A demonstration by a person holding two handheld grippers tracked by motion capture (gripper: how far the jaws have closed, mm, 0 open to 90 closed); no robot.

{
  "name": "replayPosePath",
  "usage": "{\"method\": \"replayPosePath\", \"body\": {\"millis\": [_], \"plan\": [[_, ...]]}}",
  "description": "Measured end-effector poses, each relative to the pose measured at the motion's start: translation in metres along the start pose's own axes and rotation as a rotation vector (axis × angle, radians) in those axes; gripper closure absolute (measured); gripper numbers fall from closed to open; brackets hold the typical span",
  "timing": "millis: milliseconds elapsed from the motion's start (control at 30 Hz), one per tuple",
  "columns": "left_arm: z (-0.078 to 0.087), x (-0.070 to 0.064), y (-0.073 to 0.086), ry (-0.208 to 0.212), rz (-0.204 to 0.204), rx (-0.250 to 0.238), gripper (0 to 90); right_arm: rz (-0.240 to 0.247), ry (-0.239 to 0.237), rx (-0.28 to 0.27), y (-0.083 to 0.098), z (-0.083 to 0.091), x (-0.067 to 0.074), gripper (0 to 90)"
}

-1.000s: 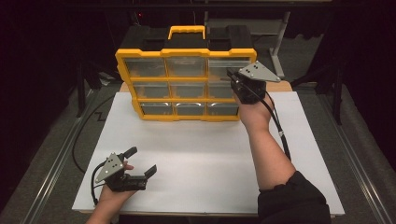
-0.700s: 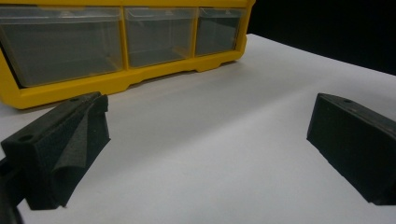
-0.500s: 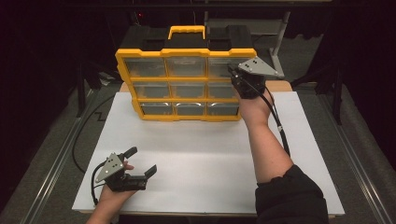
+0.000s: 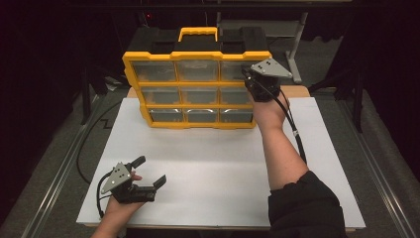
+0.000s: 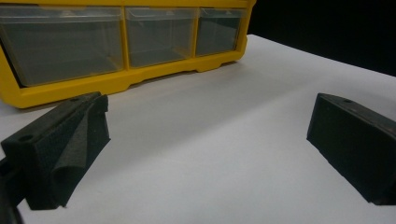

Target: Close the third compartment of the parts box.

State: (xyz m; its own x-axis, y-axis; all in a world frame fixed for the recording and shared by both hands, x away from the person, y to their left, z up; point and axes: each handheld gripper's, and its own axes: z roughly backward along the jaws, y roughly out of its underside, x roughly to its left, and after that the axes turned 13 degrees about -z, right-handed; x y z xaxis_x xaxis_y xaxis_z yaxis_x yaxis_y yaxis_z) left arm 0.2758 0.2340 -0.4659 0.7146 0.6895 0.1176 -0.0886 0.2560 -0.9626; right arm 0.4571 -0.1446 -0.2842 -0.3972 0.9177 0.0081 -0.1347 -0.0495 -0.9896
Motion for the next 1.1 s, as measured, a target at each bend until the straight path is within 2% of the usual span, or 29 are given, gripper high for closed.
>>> {"method": "replayPosePath", "body": {"millis": [233, 333, 467, 633, 867, 1100], "plan": [[-0.001, 0.0, 0.0, 0.003, 0.0, 0.002, 0.2, 0.006, 0.0, 0.021, -0.002, 0.001, 0.001, 90.0], [-0.002, 0.0, 0.001, 0.001, 0.006, 0.0, 0.2, -0.001, -0.016, 0.036, -0.002, 0.005, 0.002, 90.0], [-0.003, 0.0, 0.002, 0.001, -0.003, 0.013, 0.2, 0.019, -0.044, 0.029, -0.004, 0.018, 0.006, 90.0], [-0.003, 0.0, 0.002, -0.008, -0.005, 0.014, 0.2, 0.013, -0.084, 0.009, -0.002, 0.042, 0.008, 90.0], [-0.002, -0.003, -0.001, -0.004, -0.015, 0.01, 0.2, -0.003, -0.116, 0.021, 0.023, 0.064, 0.008, 90.0], [-0.001, -0.003, -0.001, -0.003, -0.01, 0.008, 0.2, -0.035, -0.119, 0.048, 0.059, 0.074, -0.003, 90.0]]}}
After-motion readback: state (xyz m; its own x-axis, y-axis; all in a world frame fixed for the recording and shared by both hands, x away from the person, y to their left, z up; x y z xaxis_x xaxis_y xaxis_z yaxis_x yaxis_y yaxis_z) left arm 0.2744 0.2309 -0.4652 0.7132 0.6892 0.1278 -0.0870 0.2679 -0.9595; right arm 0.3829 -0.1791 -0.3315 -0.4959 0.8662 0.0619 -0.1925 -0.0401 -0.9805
